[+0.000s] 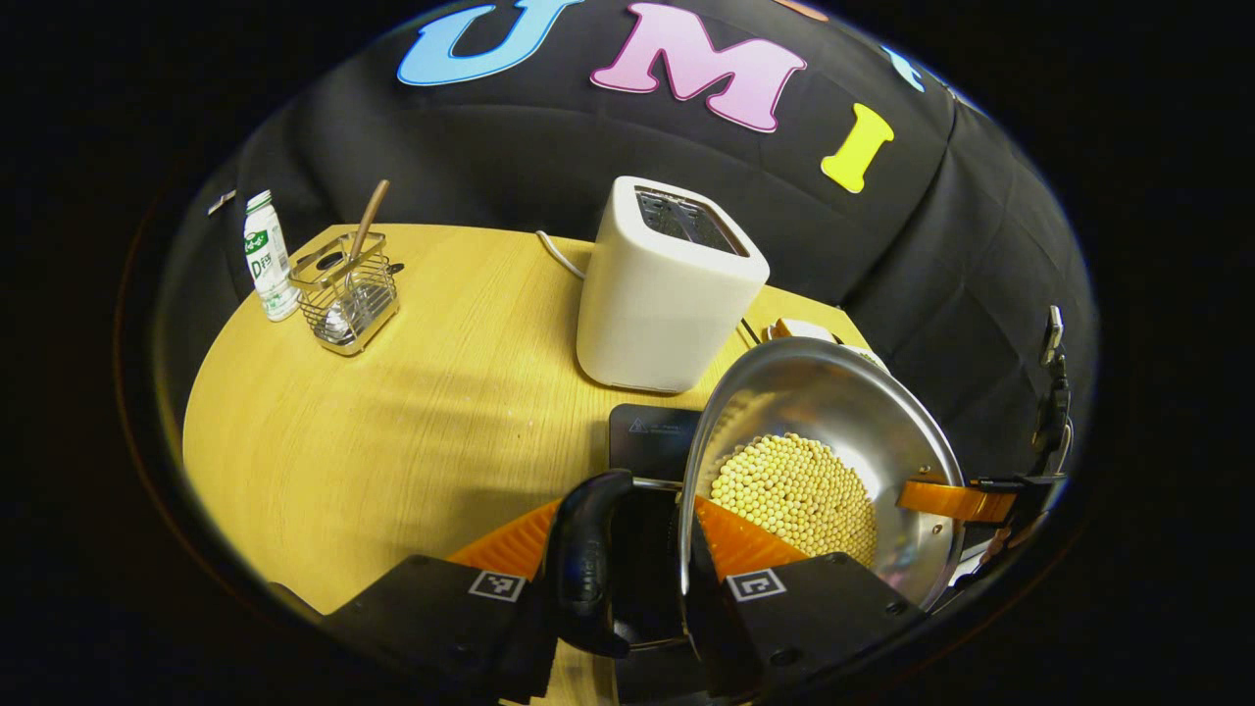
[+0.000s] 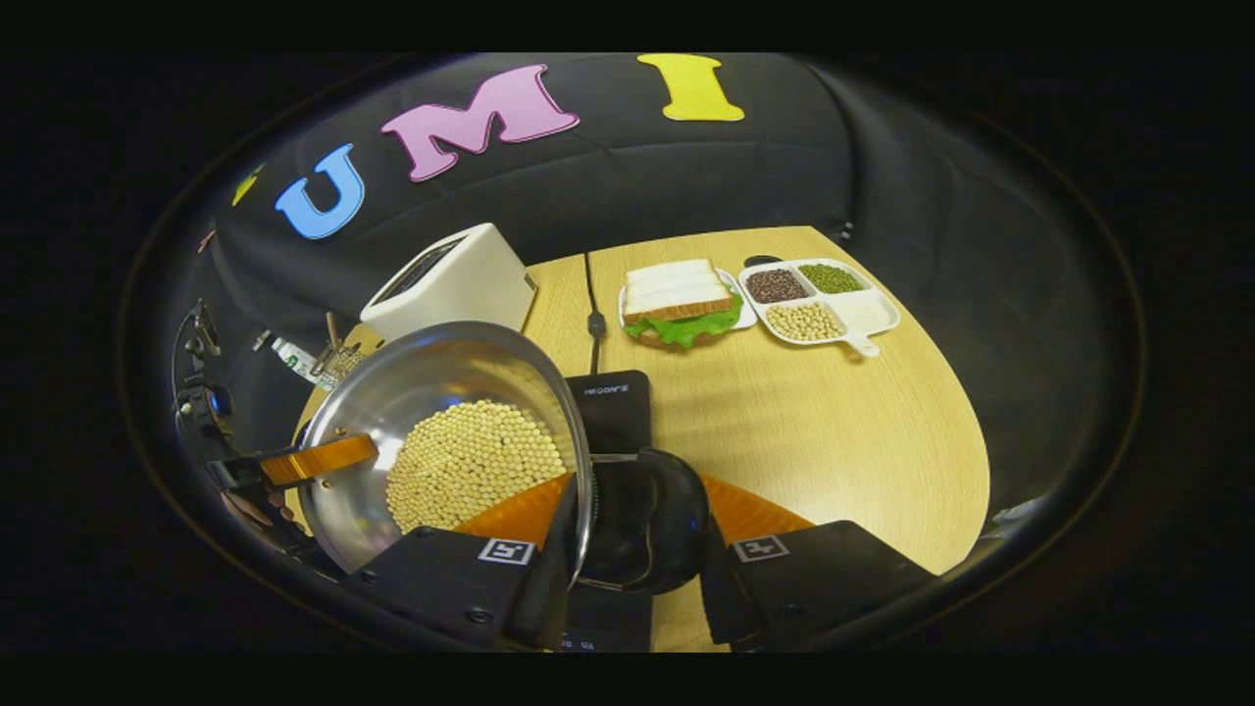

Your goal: First push the handle of the pot to place it horizontally, then grasp the pot with both hands and set it on the induction cooktop.

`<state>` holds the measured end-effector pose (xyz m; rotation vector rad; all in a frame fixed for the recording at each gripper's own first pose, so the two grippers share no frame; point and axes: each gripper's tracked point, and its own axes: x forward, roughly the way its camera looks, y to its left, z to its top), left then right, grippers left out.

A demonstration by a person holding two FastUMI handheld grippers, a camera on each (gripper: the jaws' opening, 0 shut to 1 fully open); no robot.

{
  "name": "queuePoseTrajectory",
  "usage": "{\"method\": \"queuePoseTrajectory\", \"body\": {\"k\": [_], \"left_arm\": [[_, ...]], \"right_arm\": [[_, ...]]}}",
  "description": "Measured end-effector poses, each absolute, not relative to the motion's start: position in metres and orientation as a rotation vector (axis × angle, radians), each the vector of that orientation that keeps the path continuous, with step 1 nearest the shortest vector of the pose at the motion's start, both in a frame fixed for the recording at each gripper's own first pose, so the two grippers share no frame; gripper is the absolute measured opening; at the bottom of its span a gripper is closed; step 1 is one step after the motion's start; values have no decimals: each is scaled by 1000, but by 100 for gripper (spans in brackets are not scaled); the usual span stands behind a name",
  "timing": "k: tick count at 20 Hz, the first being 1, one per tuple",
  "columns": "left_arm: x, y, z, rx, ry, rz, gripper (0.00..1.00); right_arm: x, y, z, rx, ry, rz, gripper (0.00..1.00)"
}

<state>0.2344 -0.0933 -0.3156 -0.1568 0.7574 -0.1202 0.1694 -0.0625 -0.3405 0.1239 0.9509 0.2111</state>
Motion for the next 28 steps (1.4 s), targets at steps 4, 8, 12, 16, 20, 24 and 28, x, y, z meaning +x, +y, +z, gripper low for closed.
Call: {"method": "queuePoseTrajectory", "body": {"k": [4, 8, 12, 16, 20, 24, 28], "left_arm": [[234, -93, -327, -179, 766, -104, 60], [235, -90, -328, -204, 745, -96, 61], [233, -90, -330, -206, 757, -98, 63], [233, -90, -330, -208, 753, -96, 63], [232, -90, -331, -208, 767, -96, 63], [231, -88, -332, -197, 775, -76, 64], [223, -78, -331, -152, 789, 12, 83]], "right_arm": [[176, -62, -346, 122, 946, 224, 58], [176, -60, -348, 119, 936, 245, 58], [175, -60, -348, 116, 924, 255, 59], [177, -59, -348, 122, 917, 259, 59], [177, -59, -348, 124, 919, 258, 59], [177, -59, -348, 144, 930, 248, 59], [183, -65, -329, 154, 857, 231, 63]]}}
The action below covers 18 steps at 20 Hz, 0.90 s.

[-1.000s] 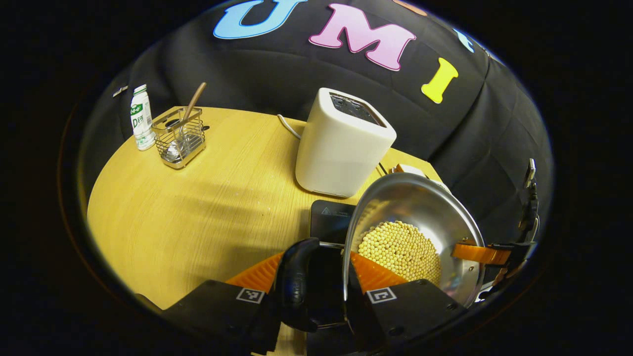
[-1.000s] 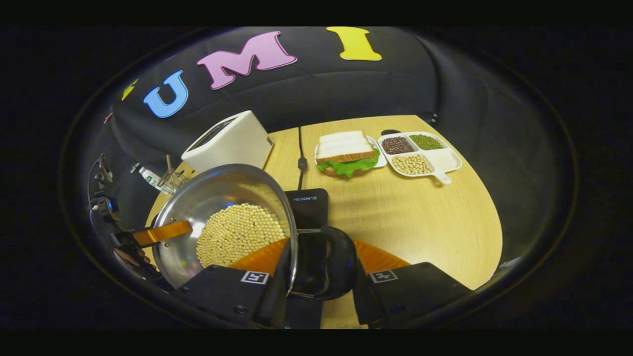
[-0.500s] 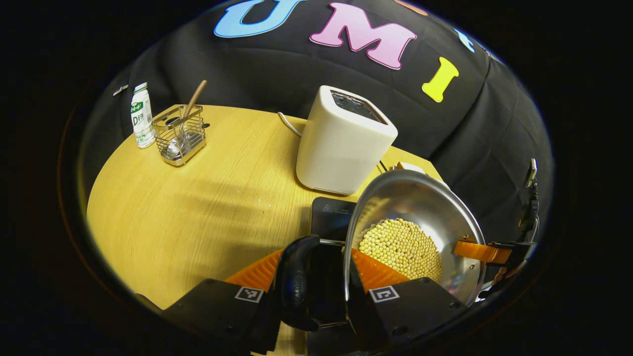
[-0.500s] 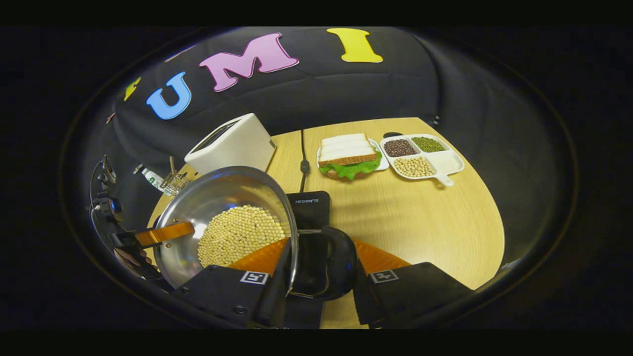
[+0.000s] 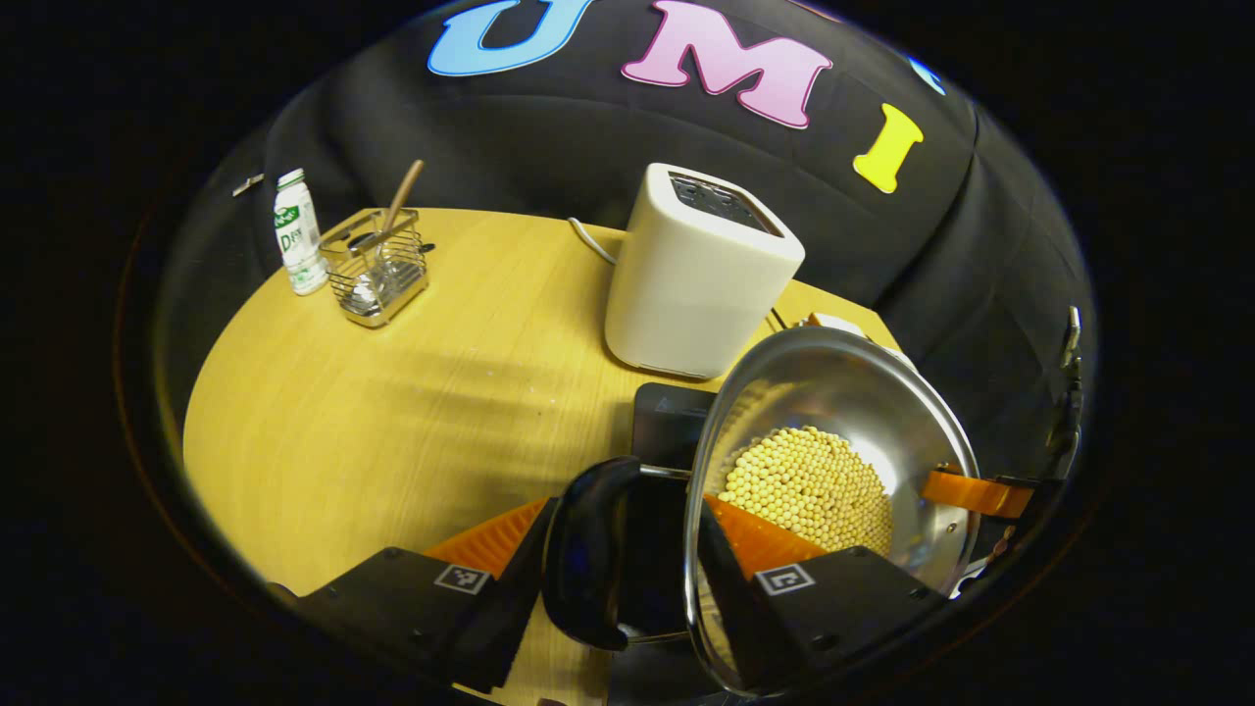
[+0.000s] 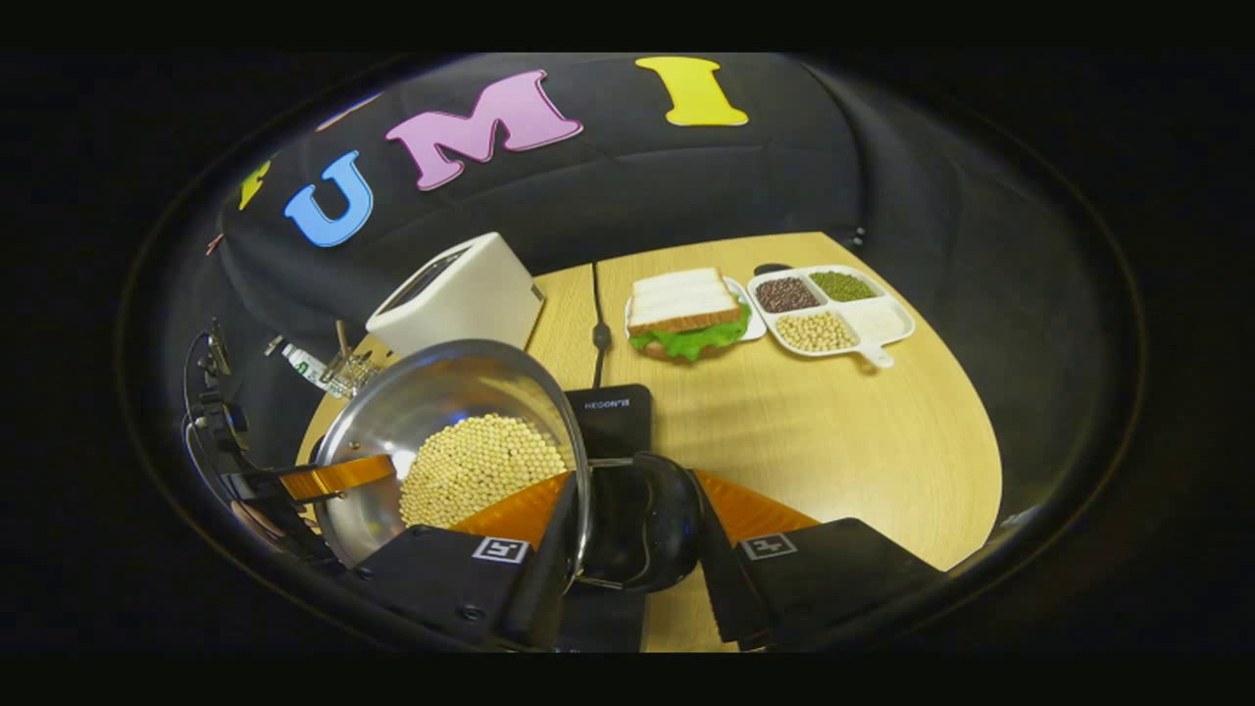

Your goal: First push the handle of the pot to place it horizontally, then grasp the pot with both hands and set it on the induction cooktop.

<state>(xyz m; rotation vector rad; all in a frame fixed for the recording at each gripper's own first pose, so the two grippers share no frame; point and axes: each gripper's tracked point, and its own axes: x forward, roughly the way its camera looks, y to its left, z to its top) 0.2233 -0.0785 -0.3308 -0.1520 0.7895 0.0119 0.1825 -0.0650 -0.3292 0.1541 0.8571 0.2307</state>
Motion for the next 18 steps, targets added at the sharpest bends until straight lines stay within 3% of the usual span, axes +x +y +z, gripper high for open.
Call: {"method": "queuePoseTrajectory", "body": {"k": [1, 3, 4, 18], "left_arm": [[222, -80, -327, -159, 783, 17, 99], [215, -82, -315, -185, 780, 19, 96], [210, -81, -305, -189, 770, 23, 96], [86, -44, -93, -78, 243, 126, 96]], "right_arm": [[182, -66, -325, 157, 842, 227, 70], [179, -72, -316, 157, 814, 216, 96], [174, -77, -303, 150, 792, 209, 99], [97, -79, -106, 13, 287, 166, 98]]}}
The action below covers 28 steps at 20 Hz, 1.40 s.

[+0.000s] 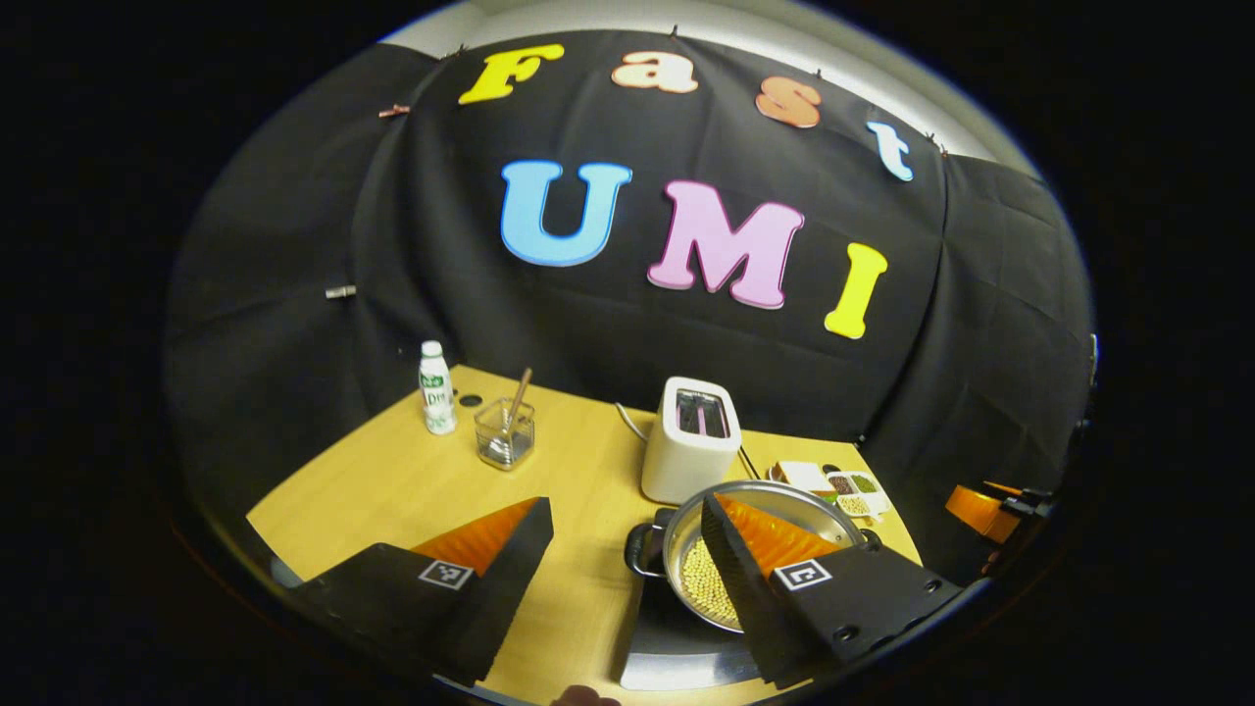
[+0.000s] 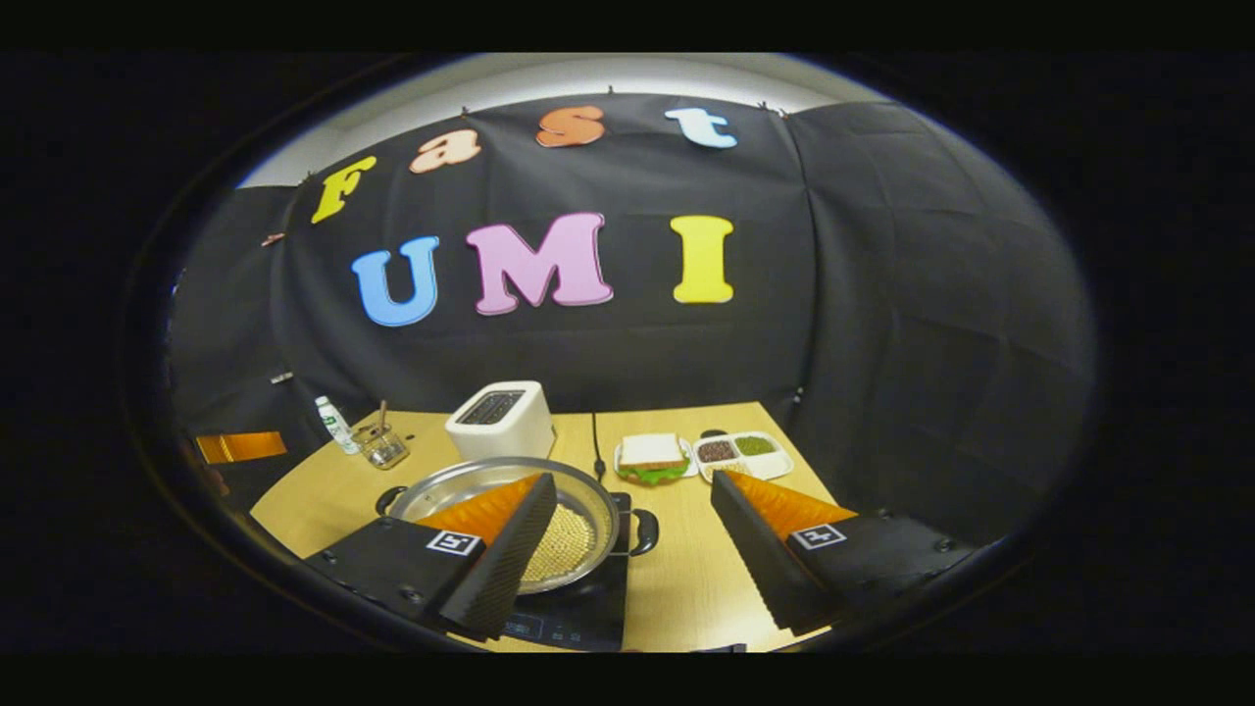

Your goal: First push the handle of the pot to place it horizontally, then grasp the pot with both hands and set it on the induction cooktop.

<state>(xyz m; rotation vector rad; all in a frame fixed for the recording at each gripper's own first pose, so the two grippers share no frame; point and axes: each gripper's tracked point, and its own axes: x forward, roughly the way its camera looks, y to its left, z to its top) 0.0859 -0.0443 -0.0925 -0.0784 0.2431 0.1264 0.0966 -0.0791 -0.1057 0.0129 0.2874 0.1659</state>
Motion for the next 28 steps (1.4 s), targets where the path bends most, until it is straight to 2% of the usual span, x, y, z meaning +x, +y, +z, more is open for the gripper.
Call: {"method": "queuePoseTrajectory", "body": {"k": [7, 11, 13, 19, 22, 28], "left_arm": [[-1, -23, -25, 53, 7, 164, 95], [-46, -27, -28, 77, -69, 89, 95], [-63, -22, -34, 64, -76, 90, 93], [-97, -14, -44, 49, -63, 141, 95], [-99, -16, -47, 62, -39, 137, 93], [-89, -29, -40, 74, -55, 140, 95]], "right_arm": [[25, -76, -54, 11, 130, 133, 98], [-14, -86, -54, 1, 110, 107, 98], [-29, -98, -51, 6, 97, 83, 99], [-59, -124, -57, -23, 76, 47, 98], [-60, -120, -57, -17, 86, 58, 99], [-52, -103, -42, 36, 63, 94, 98]]}}
